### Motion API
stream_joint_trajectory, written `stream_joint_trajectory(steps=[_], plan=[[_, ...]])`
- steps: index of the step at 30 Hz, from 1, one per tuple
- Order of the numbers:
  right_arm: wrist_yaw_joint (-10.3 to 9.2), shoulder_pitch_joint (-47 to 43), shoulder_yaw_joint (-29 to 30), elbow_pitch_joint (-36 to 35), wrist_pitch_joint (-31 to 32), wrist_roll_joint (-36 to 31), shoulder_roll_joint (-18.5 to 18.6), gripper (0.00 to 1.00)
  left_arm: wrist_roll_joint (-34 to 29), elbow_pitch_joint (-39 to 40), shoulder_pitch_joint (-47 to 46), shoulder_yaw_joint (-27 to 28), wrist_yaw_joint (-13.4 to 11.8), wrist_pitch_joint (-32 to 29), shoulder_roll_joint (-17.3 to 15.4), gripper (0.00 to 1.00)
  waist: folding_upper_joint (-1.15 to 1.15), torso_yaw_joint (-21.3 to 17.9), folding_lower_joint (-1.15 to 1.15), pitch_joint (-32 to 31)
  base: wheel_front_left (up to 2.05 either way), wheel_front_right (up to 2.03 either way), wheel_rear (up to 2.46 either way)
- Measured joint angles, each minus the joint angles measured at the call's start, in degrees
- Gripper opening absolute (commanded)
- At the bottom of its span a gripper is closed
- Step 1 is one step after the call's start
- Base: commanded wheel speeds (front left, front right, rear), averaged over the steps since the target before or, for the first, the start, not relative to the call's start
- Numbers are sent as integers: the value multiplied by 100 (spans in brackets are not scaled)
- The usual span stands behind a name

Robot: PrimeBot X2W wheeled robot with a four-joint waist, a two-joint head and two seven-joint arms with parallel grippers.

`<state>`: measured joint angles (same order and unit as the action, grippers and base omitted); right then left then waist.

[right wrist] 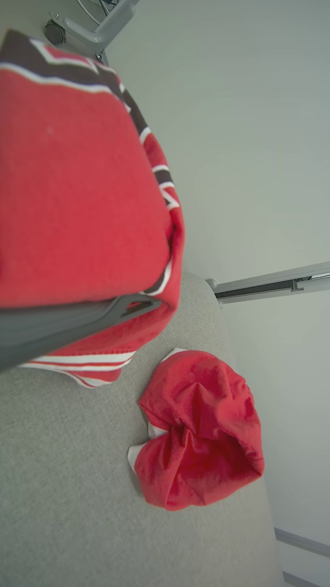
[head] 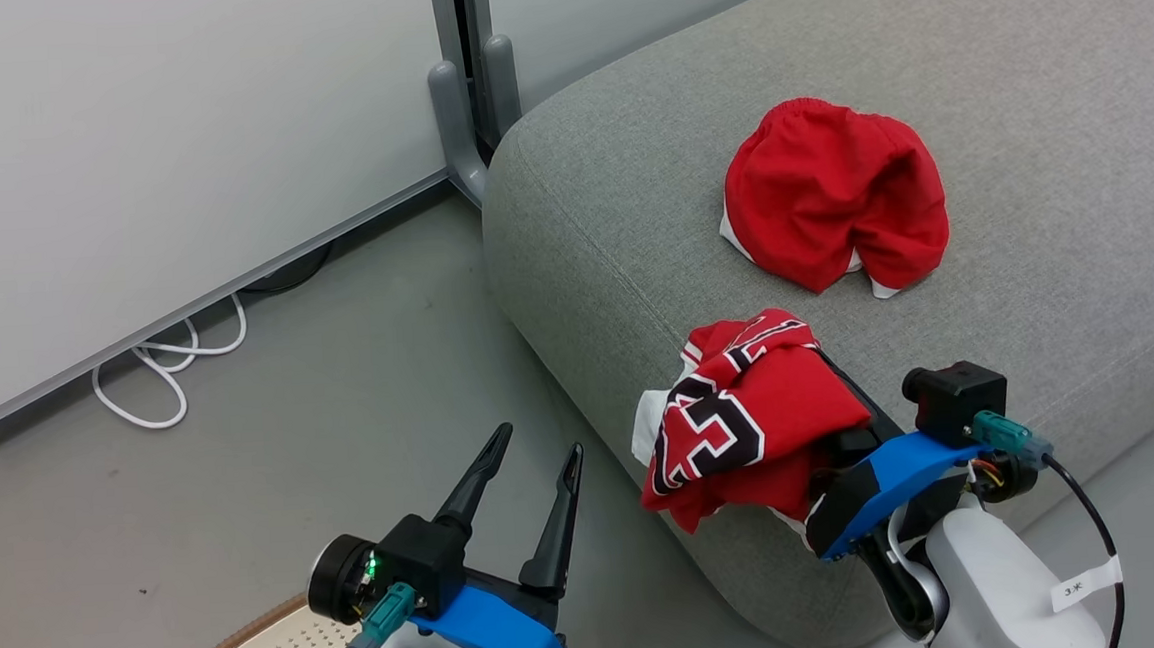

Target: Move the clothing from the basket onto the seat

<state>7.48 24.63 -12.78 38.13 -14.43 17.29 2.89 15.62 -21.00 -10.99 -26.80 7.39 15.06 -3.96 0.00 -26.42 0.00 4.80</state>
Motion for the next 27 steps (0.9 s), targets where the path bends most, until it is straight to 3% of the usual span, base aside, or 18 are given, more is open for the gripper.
stream_joint_trajectory(steps=[11,27], plan=[[0,607,135,-52,21,-56,-1,0,-111,175,-24,60,1,0,-146,100,0,-56,0,292,0,0,0],[0,2838,1604,-427,584,-148,727,0,-381,975,-558,115,1,-92,-851,100,0,-51,1,1658,0,0,0]])
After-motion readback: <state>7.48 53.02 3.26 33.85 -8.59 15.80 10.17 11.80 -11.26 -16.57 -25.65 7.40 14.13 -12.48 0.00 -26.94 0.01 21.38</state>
